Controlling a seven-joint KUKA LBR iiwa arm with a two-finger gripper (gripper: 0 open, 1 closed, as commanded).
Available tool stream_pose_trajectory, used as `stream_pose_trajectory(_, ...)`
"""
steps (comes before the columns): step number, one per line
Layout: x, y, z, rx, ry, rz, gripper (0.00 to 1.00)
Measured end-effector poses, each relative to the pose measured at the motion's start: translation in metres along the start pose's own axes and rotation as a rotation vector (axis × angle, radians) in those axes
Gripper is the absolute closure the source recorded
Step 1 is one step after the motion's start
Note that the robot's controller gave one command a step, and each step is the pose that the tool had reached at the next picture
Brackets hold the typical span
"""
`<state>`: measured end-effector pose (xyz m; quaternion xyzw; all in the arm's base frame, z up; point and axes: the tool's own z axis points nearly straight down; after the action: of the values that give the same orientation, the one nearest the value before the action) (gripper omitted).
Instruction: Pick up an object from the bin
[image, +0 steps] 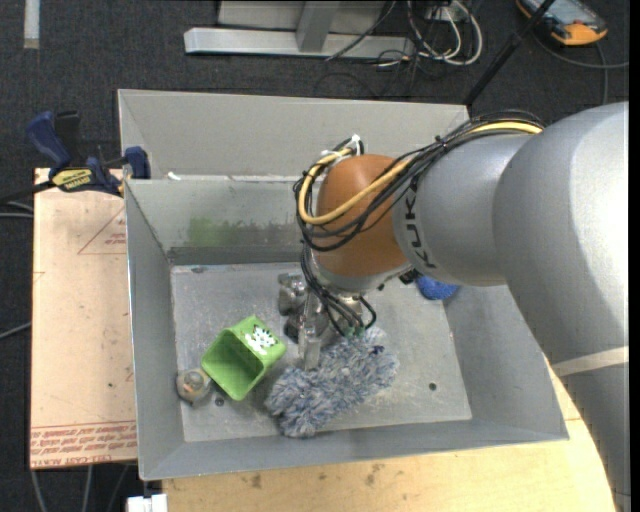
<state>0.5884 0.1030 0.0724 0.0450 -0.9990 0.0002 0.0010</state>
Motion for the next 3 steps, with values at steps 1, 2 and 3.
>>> stream_pose_trajectory(1, -0.011, -0.021, -0.049, -0.002, 0.001, -0.156, 0.00)
stream_pose_trajectory(2, -0.010, -0.046, -0.069, 0.000, -0.016, -0.158, 0.00)
stream_pose_trajectory(3, -0.012, -0.073, -0.008, -0.003, -0.017, -0.096, 1.00)
